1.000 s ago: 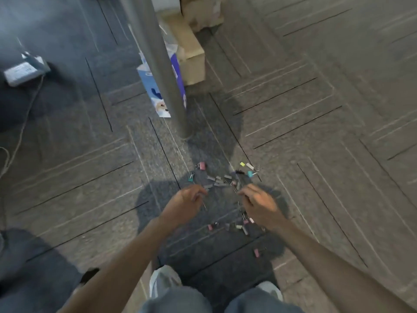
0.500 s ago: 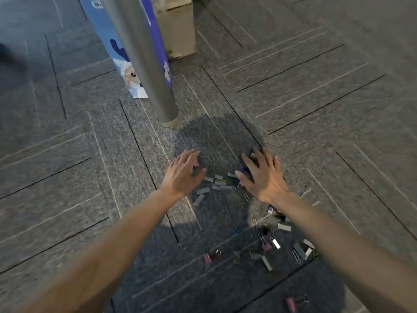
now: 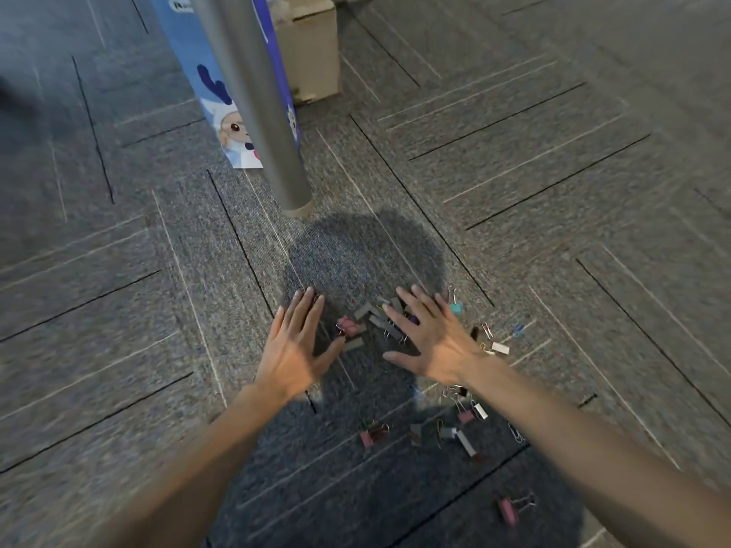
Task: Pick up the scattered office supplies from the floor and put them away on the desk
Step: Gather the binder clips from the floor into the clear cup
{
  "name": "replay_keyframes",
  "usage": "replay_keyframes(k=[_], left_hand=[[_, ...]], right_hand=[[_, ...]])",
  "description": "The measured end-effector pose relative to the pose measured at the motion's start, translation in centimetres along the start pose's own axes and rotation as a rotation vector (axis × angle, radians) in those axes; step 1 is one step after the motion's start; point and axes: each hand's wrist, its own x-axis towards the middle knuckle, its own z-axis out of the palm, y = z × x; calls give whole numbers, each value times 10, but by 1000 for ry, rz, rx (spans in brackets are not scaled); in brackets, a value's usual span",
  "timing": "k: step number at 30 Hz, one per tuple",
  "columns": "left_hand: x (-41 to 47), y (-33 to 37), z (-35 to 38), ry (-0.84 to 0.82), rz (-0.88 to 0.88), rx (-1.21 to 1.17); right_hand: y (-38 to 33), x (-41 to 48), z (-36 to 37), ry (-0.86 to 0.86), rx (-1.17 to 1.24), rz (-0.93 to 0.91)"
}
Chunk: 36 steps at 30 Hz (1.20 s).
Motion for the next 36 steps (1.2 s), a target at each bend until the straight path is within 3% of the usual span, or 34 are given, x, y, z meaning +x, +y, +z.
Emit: replay_keyframes(k=[5, 8, 11, 14, 16, 21, 28, 32, 36], left_hand=[[-5, 12, 2, -122, 223, -104], [1, 17, -1, -189, 264, -102], [15, 21, -5, -298, 194, 35], [30, 28, -10, -356, 194, 121], [35, 37, -11, -356, 244, 104], [33, 49, -5, -323, 285, -30], [23, 54, -2, -229, 224, -123], [22, 53, -1, -245, 79, -232], [22, 55, -4, -233, 76, -125]], right_hand=[[-1, -13, 8, 155, 70, -136], [10, -18, 6, 220, 26, -35], [23, -23, -2, 94, 52, 202], [23, -24, -8, -50, 120, 245], [14, -23, -6, -75, 95, 168], [-11, -21, 9, 68, 121, 12], [-15, -16, 8, 180, 210, 8], [-21, -12, 6, 103, 402, 32], [-25, -7, 7, 86, 522, 63]])
